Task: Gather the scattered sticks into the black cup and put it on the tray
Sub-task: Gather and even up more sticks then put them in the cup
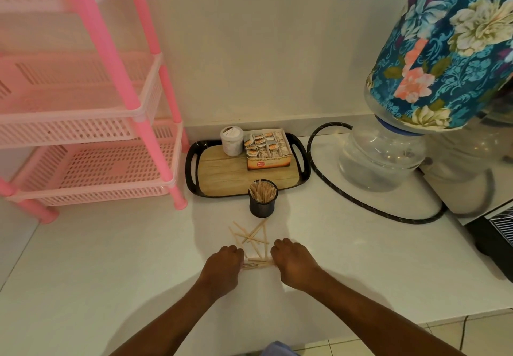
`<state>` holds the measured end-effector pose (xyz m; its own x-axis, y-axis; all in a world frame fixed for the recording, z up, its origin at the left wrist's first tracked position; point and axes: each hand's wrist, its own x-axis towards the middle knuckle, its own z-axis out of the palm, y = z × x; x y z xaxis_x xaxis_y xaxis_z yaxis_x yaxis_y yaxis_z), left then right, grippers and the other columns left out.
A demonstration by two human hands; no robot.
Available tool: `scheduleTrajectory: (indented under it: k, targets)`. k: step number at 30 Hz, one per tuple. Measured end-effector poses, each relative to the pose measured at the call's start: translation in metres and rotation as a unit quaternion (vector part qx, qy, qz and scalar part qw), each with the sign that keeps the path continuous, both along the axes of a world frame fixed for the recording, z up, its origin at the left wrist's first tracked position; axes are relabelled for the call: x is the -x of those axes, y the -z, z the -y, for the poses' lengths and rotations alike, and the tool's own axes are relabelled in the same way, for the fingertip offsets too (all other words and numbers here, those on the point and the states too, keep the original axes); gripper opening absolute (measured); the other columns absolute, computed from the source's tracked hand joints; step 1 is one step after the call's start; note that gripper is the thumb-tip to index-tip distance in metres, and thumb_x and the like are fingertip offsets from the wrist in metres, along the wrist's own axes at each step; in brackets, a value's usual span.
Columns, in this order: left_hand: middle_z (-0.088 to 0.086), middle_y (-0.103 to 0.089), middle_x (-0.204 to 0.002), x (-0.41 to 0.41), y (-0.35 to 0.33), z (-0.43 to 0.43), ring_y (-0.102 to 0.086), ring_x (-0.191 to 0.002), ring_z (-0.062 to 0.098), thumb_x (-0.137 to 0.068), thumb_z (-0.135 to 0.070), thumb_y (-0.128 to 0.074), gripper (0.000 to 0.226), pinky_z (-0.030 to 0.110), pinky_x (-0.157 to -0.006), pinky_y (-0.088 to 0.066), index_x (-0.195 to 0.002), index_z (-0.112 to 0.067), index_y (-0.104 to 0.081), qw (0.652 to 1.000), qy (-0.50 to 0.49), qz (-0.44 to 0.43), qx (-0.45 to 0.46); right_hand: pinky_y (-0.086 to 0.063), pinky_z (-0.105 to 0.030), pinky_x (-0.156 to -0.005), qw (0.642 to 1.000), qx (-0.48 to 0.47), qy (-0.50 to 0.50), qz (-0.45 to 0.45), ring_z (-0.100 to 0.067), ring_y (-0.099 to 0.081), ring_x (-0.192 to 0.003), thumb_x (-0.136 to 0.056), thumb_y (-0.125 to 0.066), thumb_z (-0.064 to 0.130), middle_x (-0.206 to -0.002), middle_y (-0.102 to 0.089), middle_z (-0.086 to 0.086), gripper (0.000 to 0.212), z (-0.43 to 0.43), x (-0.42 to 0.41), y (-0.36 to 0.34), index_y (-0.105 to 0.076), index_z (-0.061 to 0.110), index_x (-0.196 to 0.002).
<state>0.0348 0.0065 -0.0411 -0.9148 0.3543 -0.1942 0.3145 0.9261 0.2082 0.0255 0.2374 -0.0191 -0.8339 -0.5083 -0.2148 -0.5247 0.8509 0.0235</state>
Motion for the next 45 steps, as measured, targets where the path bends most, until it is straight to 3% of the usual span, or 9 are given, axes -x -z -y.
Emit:
scheduleTrajectory:
  k: [4,9,16,25,29,33,35,38,45]
  targets:
    - [0.001,-0.067,-0.118,0.001,0.001,0.006,-0.063,-0.11,0.021,-0.104,-0.024,-0.057,0.019,0.032,-0.083,-0.052,-0.121,-0.019,-0.064,1.0,0.012,-0.003,0.009,-0.039,-0.033,-0.066,1.0,-0.02,-0.01,-0.006,-0.027,-0.061,-0.093,-0.077,-0.07,0.003,-0.1,-0.065,-0.011,0.023,0.001,-0.002,-0.007,-0.065,0.006,-0.1]
    - [0.0,-0.067,-0.116,0.001,-0.002,0.011,-0.065,-0.109,0.022,-0.103,-0.016,-0.051,0.029,0.032,-0.083,-0.052,-0.122,-0.024,-0.072,0.999,0.029,0.007,0.04,-0.036,-0.02,-0.039,0.997,-0.05,-0.059,-0.003,-0.01,-0.052,-0.046,-0.032,-0.089,0.011,-0.056,-0.055,0.006,0.038,-0.007,-0.004,-0.011,-0.063,0.022,-0.058]
    - [0.0,-0.066,-0.125,0.007,-0.007,0.002,-0.065,-0.114,0.021,-0.1,-0.017,-0.055,0.027,0.031,-0.093,-0.053,-0.121,-0.02,-0.071,0.996,0.033,0.014,0.077,-0.02,-0.022,-0.044,0.995,-0.065,-0.072,-0.008,-0.009,-0.05,-0.045,-0.038,-0.092,0.013,-0.055,-0.053,0.008,0.036,-0.017,-0.001,-0.011,-0.061,0.024,-0.054]
    - [0.001,-0.068,-0.114,0.004,-0.011,0.011,-0.065,-0.106,0.021,-0.098,-0.016,-0.054,0.019,0.028,-0.08,-0.047,-0.109,-0.021,-0.069,0.999,0.018,0.032,0.035,-0.03,-0.018,-0.038,0.999,-0.034,-0.03,-0.018,-0.008,-0.052,-0.042,-0.041,-0.095,0.02,-0.051,-0.053,0.009,0.035,-0.027,0.002,-0.016,-0.063,0.025,-0.054]
    - [-0.007,-0.074,-0.09,0.006,-0.017,0.02,-0.065,-0.08,0.011,-0.089,-0.009,-0.058,0.024,0.021,-0.067,-0.045,-0.095,-0.023,-0.076,0.993,-0.081,0.036,-0.08,-0.038,-0.028,-0.053,0.999,0.011,-0.005,-0.039,-0.02,-0.066,-0.07,-0.089,-0.068,0.018,-0.08,-0.068,-0.002,0.003,-0.03,0.009,-0.023,-0.068,0.017,-0.087]
    - [-0.01,-0.071,-0.063,0.011,-0.027,0.017,-0.065,-0.061,0.003,-0.083,-0.009,-0.074,0.015,0.01,-0.06,-0.047,-0.076,-0.021,-0.077,0.908,-0.273,0.067,-0.311,-0.044,-0.031,-0.064,0.993,0.093,0.076,-0.005,-0.025,-0.066,-0.086,-0.103,-0.05,0.024,-0.097,-0.067,-0.003,0.018,-0.027,0.018,-0.035,-0.066,0.018,-0.105]
    - [-0.004,-0.078,-0.074,0.011,-0.033,0.01,-0.075,-0.072,0.013,-0.086,-0.011,-0.08,0.012,0.024,-0.073,-0.064,-0.084,-0.023,-0.081,0.828,-0.342,0.103,-0.432,-0.047,-0.03,-0.063,0.974,0.172,0.148,0.021,-0.02,-0.064,-0.078,-0.101,-0.057,0.029,-0.089,-0.067,0.001,0.014,-0.02,0.022,-0.043,-0.068,0.02,-0.098]
    - [0.008,-0.082,-0.091,0.01,-0.042,-0.011,-0.078,-0.089,0.03,-0.089,-0.004,-0.079,0.018,0.038,-0.079,-0.067,-0.101,-0.017,-0.083,0.736,-0.364,0.149,-0.551,-0.059,-0.041,-0.07,0.911,0.327,0.23,0.1,-0.016,-0.064,-0.073,-0.091,-0.07,0.024,-0.081,-0.073,0.0,0.009,-0.002,0.024,-0.051,-0.073,0.016,-0.088]
    - [0.016,-0.081,-0.099,0.012,-0.06,-0.042,-0.08,-0.096,0.034,-0.091,-0.001,-0.077,0.023,0.046,-0.088,-0.066,-0.111,-0.011,-0.082,0.686,-0.336,0.182,-0.62,-0.062,-0.051,-0.075,0.842,0.46,0.233,0.157,-0.032,-0.071,-0.078,-0.087,-0.083,0.04,-0.081,-0.077,-0.007,0.028,0.017,0.022,-0.06,-0.08,0.013,-0.09]
